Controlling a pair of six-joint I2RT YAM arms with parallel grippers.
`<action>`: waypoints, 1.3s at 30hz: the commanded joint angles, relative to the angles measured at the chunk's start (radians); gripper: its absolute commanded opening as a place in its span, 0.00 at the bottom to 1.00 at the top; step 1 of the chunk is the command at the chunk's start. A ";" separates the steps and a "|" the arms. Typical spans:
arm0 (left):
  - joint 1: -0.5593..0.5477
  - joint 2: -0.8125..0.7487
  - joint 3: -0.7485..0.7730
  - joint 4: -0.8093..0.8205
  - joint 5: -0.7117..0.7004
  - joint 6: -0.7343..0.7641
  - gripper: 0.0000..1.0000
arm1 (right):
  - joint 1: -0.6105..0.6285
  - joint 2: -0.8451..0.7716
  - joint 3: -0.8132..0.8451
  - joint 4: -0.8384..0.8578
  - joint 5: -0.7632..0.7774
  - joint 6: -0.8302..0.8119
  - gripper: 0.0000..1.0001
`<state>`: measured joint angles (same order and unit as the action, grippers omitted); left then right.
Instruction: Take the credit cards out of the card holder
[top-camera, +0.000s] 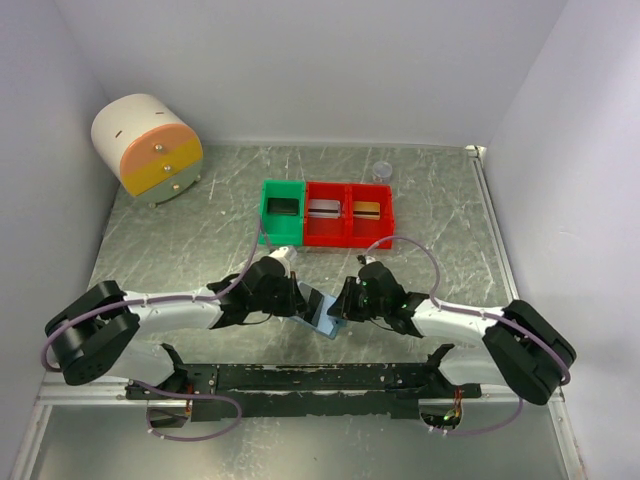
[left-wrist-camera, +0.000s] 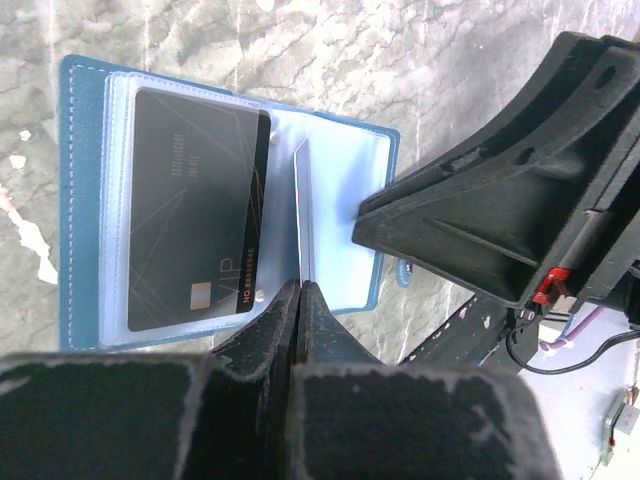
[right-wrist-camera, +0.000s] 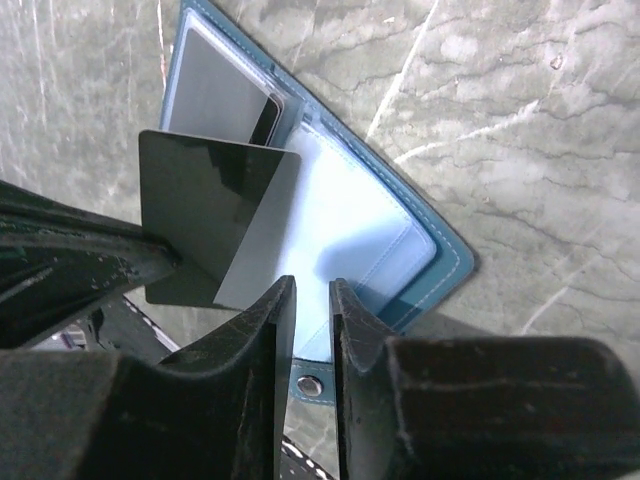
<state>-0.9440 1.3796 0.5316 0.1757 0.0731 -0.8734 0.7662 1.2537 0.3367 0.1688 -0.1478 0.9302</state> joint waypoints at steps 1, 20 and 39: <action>0.000 -0.030 0.023 -0.069 -0.042 0.042 0.07 | 0.001 -0.054 0.015 -0.060 -0.038 -0.091 0.22; 0.000 0.004 0.016 0.007 0.045 0.039 0.16 | 0.001 0.181 0.058 0.008 0.002 0.031 0.22; 0.002 -0.011 0.041 -0.037 0.013 0.028 0.07 | -0.001 0.052 -0.035 0.102 -0.007 -0.018 0.25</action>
<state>-0.9440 1.4284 0.5510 0.1638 0.1436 -0.8459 0.7643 1.3441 0.3199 0.3431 -0.1932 0.9752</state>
